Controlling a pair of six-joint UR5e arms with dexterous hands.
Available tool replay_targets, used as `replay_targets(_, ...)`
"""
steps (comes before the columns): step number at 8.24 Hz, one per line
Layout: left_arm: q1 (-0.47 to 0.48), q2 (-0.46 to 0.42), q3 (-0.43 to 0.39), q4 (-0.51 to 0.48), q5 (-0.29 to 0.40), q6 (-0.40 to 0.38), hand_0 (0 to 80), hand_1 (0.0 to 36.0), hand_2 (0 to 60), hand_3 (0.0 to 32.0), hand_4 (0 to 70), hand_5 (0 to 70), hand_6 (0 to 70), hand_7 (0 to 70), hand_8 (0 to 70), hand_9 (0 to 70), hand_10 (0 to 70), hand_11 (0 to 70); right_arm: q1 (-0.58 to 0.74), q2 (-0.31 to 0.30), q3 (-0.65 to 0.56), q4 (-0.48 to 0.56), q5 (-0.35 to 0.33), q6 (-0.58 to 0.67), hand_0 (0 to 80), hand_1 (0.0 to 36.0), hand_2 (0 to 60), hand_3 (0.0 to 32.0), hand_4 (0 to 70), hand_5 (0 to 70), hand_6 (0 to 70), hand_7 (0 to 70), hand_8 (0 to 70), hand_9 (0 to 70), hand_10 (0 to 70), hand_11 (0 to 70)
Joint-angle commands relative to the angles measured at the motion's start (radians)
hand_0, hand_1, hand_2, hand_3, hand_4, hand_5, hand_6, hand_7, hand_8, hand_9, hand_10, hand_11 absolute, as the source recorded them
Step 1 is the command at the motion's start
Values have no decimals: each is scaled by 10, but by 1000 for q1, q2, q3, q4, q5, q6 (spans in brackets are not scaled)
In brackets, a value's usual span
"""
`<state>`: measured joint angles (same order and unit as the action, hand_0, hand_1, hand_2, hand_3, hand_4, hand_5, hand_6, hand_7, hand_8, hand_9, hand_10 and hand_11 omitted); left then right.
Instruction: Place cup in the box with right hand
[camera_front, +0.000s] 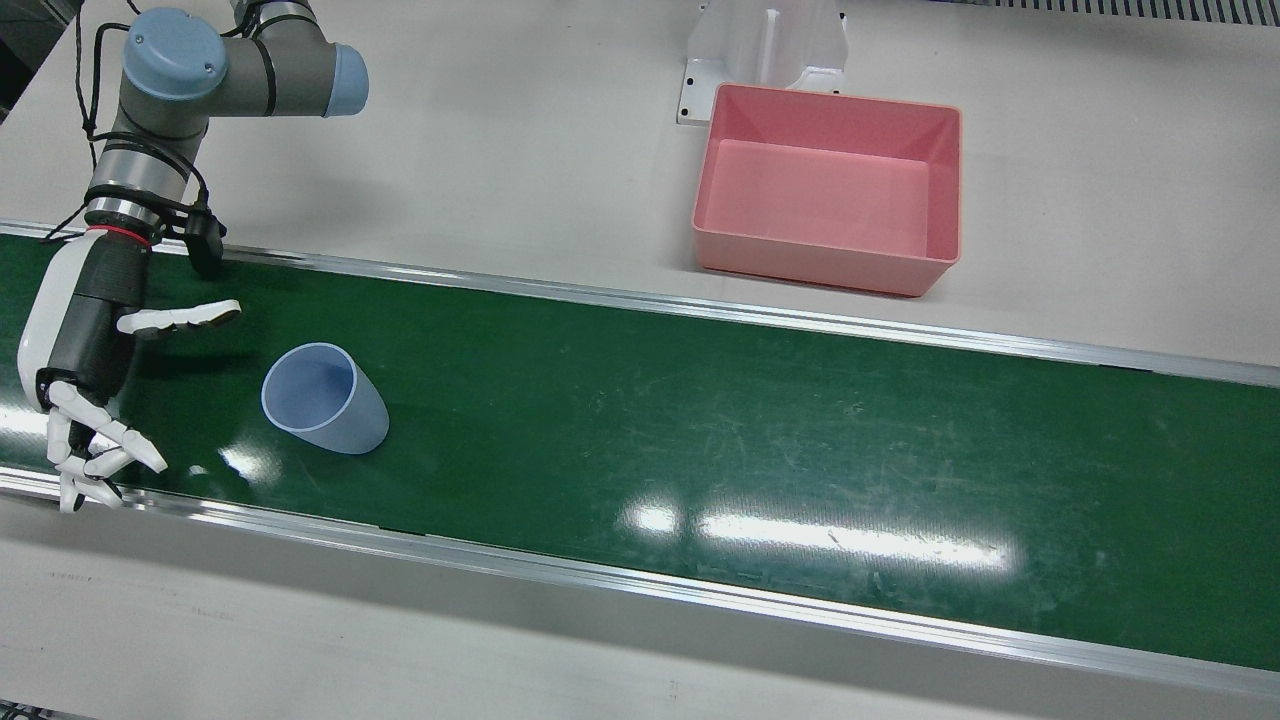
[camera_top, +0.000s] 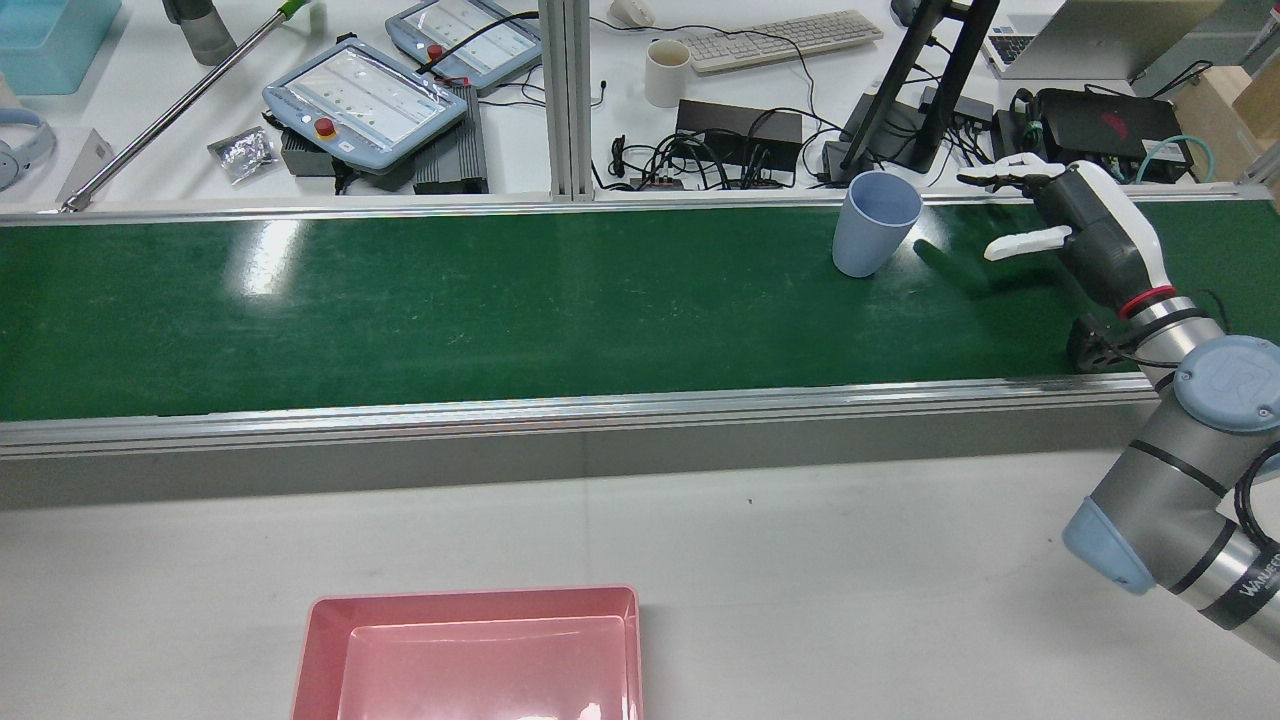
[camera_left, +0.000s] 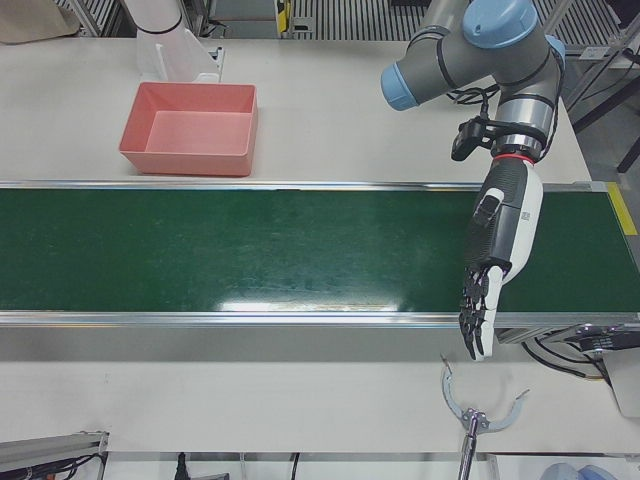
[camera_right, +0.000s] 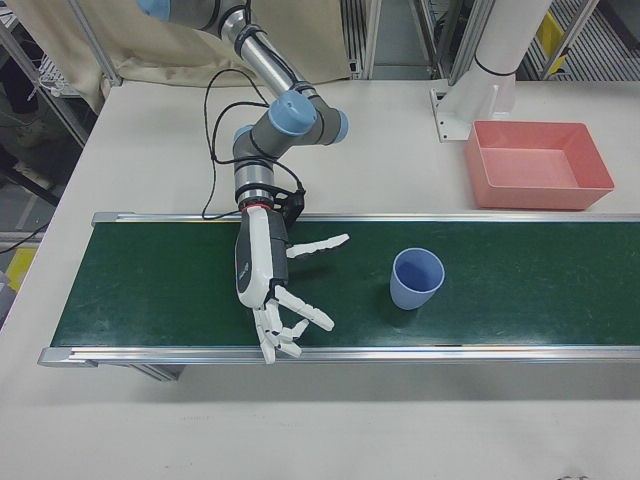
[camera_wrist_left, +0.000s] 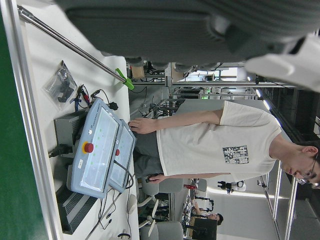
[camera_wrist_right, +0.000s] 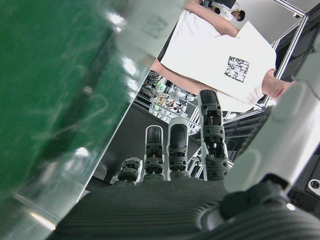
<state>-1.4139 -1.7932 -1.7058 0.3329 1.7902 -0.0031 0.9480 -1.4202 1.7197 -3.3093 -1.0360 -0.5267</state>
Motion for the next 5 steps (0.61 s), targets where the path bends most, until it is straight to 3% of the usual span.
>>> replay_targets(1,0,0,0,0,0,0,0,0,0,0,0,0,0,0,0,0,0,0,-9,14,0,-1,7,-15,460,0,0,0,345,24,141,651,112,274,51,78)
replay_targets(5,1,0,0,0,0,0,0,0,0,0,0,0,0,0,0,0,0,0,-12,14,-3,-1,8,-15,462,0,0,0,343,25,142,653,116,278,55,84)
